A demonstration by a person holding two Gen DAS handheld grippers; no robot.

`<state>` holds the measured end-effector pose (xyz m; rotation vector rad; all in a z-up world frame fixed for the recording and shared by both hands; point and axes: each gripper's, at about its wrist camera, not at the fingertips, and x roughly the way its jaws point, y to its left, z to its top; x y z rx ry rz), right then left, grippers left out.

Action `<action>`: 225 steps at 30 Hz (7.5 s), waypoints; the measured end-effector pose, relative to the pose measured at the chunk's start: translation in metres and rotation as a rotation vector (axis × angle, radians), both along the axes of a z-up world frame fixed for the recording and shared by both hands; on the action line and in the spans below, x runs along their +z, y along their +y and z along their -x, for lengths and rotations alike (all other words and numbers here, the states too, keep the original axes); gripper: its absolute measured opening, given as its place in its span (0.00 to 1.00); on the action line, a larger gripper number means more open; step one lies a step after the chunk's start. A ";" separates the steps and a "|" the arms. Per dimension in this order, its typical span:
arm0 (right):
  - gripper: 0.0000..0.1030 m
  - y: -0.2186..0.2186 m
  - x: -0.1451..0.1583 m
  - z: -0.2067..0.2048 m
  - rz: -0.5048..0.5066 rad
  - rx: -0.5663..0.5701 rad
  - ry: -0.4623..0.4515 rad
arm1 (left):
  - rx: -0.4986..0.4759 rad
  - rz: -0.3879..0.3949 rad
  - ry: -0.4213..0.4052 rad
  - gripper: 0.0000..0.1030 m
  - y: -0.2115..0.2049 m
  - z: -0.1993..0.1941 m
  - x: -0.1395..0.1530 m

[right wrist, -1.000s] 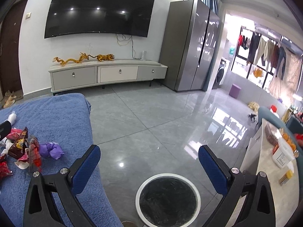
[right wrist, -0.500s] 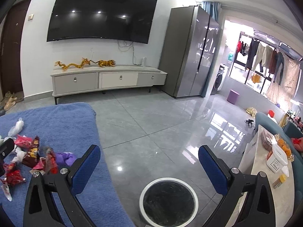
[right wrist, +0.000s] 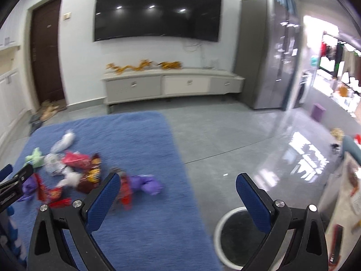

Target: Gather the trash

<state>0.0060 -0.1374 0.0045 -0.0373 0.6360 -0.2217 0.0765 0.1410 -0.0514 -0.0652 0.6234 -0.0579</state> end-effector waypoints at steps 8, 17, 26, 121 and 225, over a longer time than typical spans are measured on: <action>0.66 0.032 -0.043 -0.042 -0.106 0.154 0.118 | 0.138 0.003 0.086 0.98 0.057 -0.019 -0.033; 0.47 0.038 -0.068 -0.069 -0.127 0.196 0.169 | 0.134 0.041 0.162 0.86 0.067 -0.034 -0.055; 0.20 0.037 -0.080 -0.086 -0.103 0.221 0.188 | 0.092 0.067 0.204 0.46 0.064 -0.039 -0.062; 0.49 -0.232 -0.032 0.097 -0.352 -0.244 -0.092 | -0.505 0.064 0.127 0.61 -0.275 0.050 0.049; 0.51 -0.042 -0.055 0.009 -0.261 0.294 0.092 | -0.394 0.218 0.365 0.14 -0.060 0.083 -0.042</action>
